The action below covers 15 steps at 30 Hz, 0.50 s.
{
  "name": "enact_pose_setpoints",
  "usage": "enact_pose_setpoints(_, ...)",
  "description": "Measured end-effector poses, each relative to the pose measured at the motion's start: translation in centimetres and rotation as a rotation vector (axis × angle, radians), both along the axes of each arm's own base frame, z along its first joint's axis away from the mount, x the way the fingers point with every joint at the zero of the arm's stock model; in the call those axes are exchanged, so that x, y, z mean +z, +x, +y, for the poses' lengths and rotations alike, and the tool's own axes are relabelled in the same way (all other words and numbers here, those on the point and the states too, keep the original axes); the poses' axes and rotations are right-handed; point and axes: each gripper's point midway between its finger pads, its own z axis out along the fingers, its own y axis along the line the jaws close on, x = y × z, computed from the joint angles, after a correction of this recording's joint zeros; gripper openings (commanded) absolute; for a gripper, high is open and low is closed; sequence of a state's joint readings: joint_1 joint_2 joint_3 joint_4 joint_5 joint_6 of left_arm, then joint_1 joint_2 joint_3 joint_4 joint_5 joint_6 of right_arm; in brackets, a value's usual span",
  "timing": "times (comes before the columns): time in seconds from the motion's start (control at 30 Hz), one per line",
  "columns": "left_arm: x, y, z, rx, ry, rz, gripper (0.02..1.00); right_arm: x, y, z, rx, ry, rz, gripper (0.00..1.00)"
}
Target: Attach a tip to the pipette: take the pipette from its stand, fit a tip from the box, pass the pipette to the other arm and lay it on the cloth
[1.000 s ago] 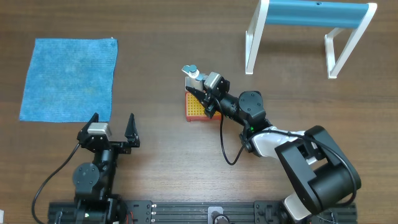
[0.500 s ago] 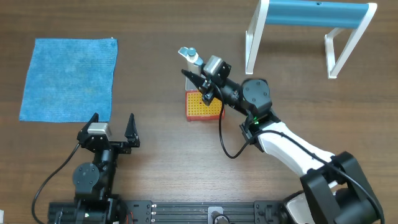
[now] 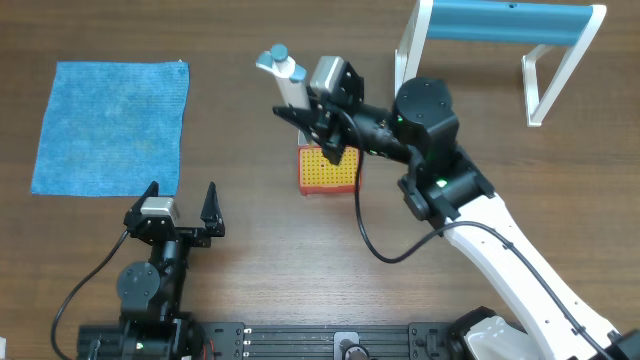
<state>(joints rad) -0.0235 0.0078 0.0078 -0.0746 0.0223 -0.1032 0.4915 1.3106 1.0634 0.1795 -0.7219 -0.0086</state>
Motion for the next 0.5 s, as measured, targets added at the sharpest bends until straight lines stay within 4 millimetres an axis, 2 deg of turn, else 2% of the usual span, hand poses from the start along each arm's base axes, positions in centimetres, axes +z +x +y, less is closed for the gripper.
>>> enact_pose_setpoints(0.17,0.0,0.0,0.0,0.0,0.0,0.001,0.998,1.4,-4.0,-1.5,0.191,0.019,0.022,0.073)
enact_pose_setpoints(0.33,0.0,0.0,0.0,-0.001,0.0,-0.002,0.998,1.0,-5.5,-1.7,0.274,0.037,0.171,0.077)
enact_pose_setpoints(0.43,0.0,0.0,-0.2,-0.01,-0.001,0.0,0.998,-0.4,-4.6,-3.1,0.234,0.021,0.28,0.077)
enact_pose_setpoints(0.5,0.4,-0.3,-2.5,-0.138,-0.12,-0.002,0.998,-0.6,-3.4,-4.4,0.186,0.026,0.289,0.077)
